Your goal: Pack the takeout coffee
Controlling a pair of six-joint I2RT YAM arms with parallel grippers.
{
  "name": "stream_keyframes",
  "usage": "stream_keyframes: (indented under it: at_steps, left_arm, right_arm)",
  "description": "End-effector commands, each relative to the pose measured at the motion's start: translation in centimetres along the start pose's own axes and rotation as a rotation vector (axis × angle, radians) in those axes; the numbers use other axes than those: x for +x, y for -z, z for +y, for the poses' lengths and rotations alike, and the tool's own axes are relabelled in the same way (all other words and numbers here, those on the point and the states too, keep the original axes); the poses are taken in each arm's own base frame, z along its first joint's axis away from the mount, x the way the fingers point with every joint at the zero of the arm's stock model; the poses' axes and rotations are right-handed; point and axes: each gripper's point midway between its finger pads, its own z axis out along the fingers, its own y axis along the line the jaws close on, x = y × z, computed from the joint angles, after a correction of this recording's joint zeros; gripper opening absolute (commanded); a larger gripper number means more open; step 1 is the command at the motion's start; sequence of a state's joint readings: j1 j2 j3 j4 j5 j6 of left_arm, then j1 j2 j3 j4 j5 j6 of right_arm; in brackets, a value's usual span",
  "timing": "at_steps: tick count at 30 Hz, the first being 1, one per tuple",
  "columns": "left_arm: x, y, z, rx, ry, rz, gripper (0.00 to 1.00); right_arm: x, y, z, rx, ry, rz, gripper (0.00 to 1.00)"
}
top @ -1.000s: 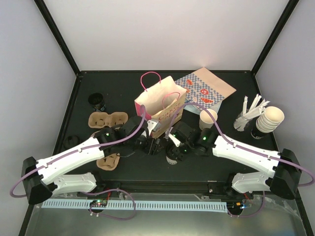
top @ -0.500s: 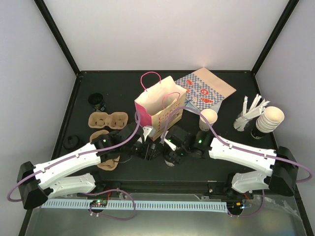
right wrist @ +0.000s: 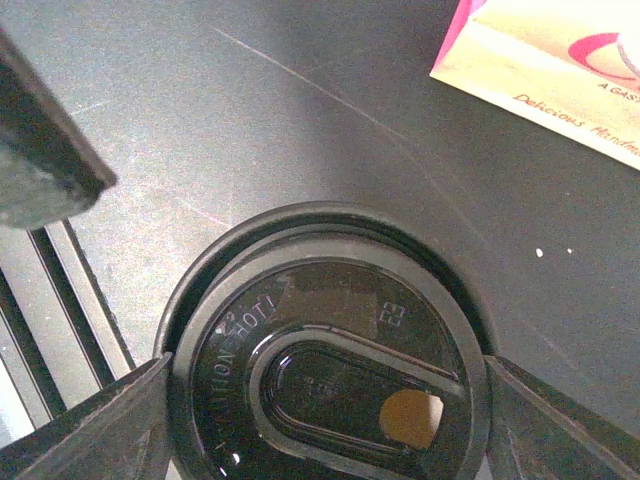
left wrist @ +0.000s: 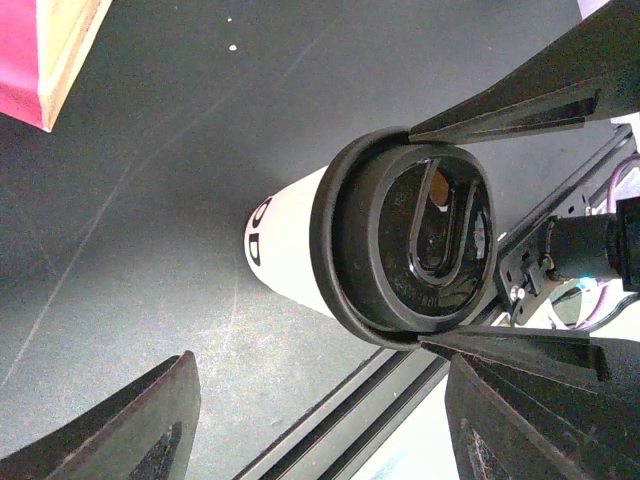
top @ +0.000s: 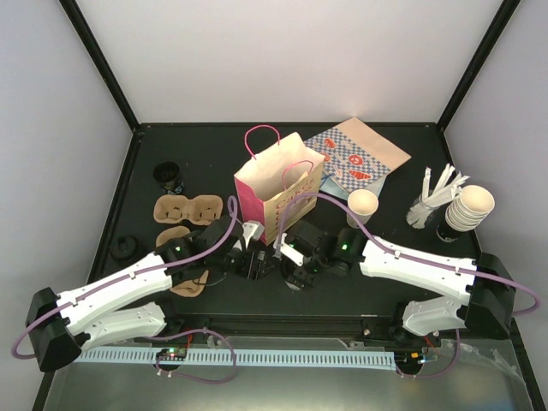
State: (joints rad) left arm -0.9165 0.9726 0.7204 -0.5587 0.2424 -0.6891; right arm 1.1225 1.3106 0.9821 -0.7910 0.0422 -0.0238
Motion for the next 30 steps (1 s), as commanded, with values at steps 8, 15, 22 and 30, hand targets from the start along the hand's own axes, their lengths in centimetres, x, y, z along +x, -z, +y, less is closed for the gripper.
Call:
stream_keyframes:
  at_steps: [8,15,22,30]
  left_arm:
    - [-0.2,0.2,-0.1,0.085,0.038,-0.021,0.70]
    - [-0.1,0.0,0.1,0.128,0.064,-0.019,0.70]
    - [-0.3,-0.4,0.2,0.146,0.081,-0.016,0.70]
    - [-0.2,-0.5,0.2,0.151,0.081,-0.013,0.70]
  right_arm:
    - [0.6,-0.2,1.4,-0.074,0.209,0.012,0.83]
    - [0.9,0.0,0.9,-0.044,0.288,0.003,0.85]
    - [-0.1,1.1,0.1,0.006,0.272,-0.047,1.00]
    - [-1.6,3.9,0.2,0.005,0.219,-0.148,1.00]
